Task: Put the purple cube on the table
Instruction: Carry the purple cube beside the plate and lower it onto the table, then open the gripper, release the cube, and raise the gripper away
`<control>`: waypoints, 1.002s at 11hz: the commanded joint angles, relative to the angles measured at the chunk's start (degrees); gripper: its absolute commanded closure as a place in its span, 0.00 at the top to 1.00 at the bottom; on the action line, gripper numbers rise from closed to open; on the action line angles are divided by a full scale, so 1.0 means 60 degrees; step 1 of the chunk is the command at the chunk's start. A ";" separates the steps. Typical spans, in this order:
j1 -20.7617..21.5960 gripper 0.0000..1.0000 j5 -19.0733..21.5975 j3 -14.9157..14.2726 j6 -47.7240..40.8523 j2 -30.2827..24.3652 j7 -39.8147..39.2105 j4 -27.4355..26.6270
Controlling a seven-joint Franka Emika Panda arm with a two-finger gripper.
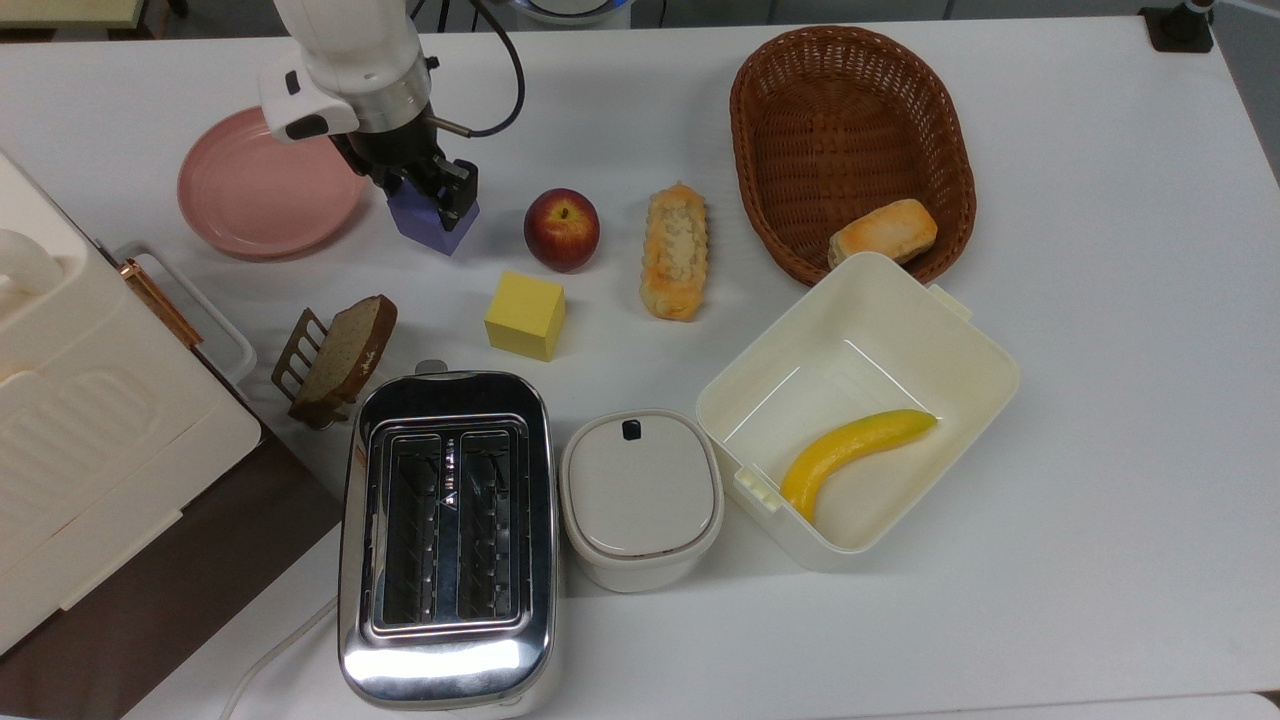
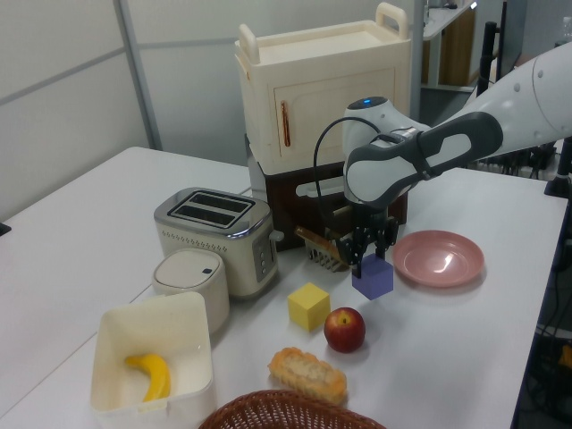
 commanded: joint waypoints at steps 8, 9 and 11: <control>0.0104 1.00 -0.1739 -0.0026 -0.0878 -0.1168 -0.0714 0.0402; 0.0104 1.00 -0.1697 0.0018 -0.1301 -0.1317 -0.1228 0.0824; 0.0089 1.00 -0.1565 0.0600 -0.4001 -0.1217 -0.1656 0.2490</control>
